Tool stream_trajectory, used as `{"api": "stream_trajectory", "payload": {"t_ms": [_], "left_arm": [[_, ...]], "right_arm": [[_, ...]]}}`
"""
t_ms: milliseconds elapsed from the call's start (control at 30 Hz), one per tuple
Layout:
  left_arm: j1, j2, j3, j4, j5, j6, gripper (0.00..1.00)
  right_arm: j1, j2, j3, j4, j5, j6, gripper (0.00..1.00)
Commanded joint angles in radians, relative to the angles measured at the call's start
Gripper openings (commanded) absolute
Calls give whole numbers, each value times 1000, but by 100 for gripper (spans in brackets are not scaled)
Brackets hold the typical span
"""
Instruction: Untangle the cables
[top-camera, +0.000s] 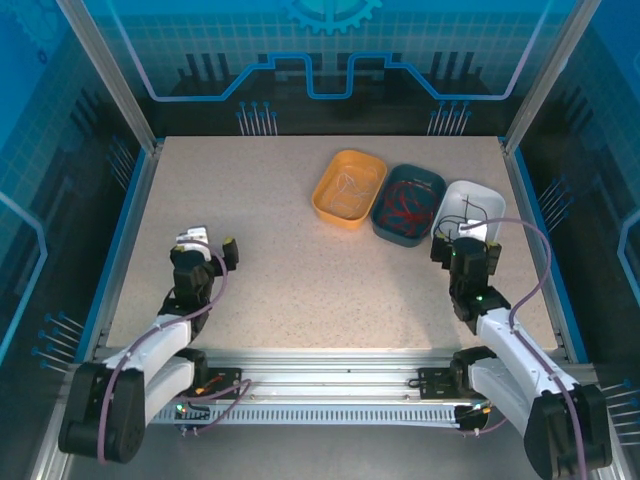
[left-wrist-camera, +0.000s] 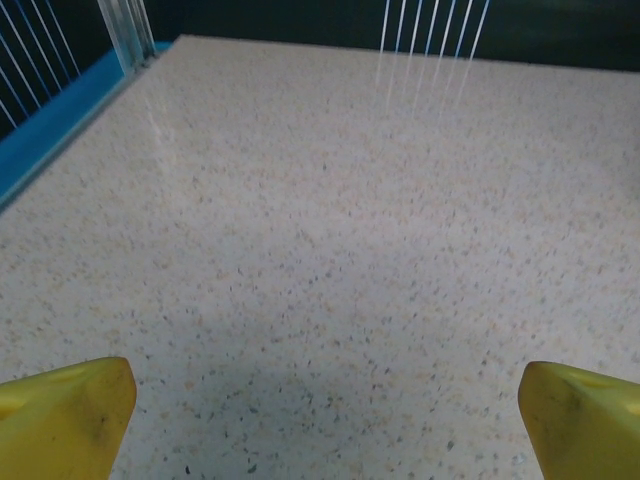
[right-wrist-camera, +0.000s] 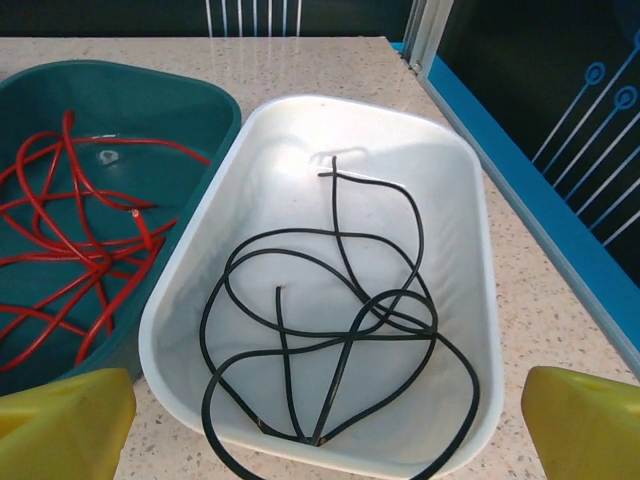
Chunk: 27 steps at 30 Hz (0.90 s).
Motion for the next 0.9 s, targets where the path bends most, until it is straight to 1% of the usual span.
{"api": "stream_trajectory", "payload": {"t_ms": [0,100,233,300,367,467,533,567,600,633,700,733,833,867], "left_arm": [[35,73,5,168,116,28,99],[47,165,18,277,166,47,99],[57,286,37,418,230,80,99],[66,307,62,396,280,69,99],[66,331,67,414,324,73,99],[68,442,41,591,355,65,99],[70,525,53,642,368,72,99],[69,564,75,643,372,74,99],[70,572,94,618,376,76,99],[72,550,119,524,372,72,99],[74,558,157,477,377,72,99],[75,550,177,419,381,73,99],[84,554,206,375,321,41,99],[86,556,203,389,321,40,99]], "right_arm": [[-41,11,-31,215,-72,-39,100],[-69,57,-31,246,-102,-32,100],[-76,135,-16,289,-125,-40,100],[-76,175,-5,305,-121,-42,100],[-78,205,0,333,-122,-52,100],[-81,240,-1,389,-127,-63,100],[-82,258,-4,425,-137,-68,100],[-83,267,-7,448,-143,-71,100],[-84,278,-11,470,-146,-73,100],[-84,294,-16,502,-147,-77,100],[-87,323,-24,551,-148,-80,100],[-90,342,-24,571,-151,-82,100],[-94,391,-24,627,-178,-82,100],[-95,410,-26,651,-191,-81,100]]}}
